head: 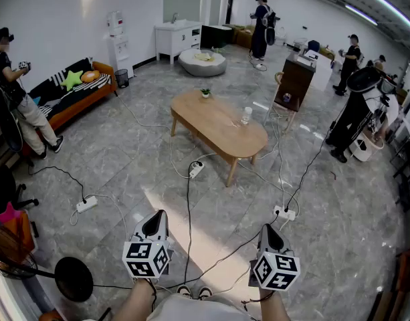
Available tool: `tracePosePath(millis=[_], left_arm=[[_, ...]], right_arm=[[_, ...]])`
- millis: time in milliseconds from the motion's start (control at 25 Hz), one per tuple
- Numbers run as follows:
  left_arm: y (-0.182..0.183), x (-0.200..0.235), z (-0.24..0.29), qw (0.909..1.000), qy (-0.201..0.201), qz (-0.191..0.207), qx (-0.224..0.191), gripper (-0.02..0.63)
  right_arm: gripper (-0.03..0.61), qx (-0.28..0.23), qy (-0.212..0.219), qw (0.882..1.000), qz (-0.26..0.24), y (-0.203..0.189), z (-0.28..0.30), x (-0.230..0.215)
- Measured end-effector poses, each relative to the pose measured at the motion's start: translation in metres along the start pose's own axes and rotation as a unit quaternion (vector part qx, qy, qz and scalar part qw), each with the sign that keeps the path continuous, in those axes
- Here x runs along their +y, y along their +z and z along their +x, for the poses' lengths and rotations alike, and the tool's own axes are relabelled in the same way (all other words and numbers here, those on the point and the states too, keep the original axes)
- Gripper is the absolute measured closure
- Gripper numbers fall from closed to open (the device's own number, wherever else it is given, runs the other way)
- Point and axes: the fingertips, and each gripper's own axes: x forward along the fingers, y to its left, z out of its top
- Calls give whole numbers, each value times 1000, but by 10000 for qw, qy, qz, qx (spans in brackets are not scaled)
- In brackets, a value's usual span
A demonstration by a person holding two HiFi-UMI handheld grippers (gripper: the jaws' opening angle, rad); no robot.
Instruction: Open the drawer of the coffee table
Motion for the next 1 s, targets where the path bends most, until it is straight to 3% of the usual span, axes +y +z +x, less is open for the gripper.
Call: tracePosePath(millis=[680, 1000], left_arm=[[6, -1, 9, 10000, -41, 63, -3, 620], [7, -3, 11, 10000, -39, 68, -36, 620]], right_arm=[[577, -178, 95, 9995, 241, 5, 8, 0], [479, -270, 100, 9994, 201, 10, 7, -7]])
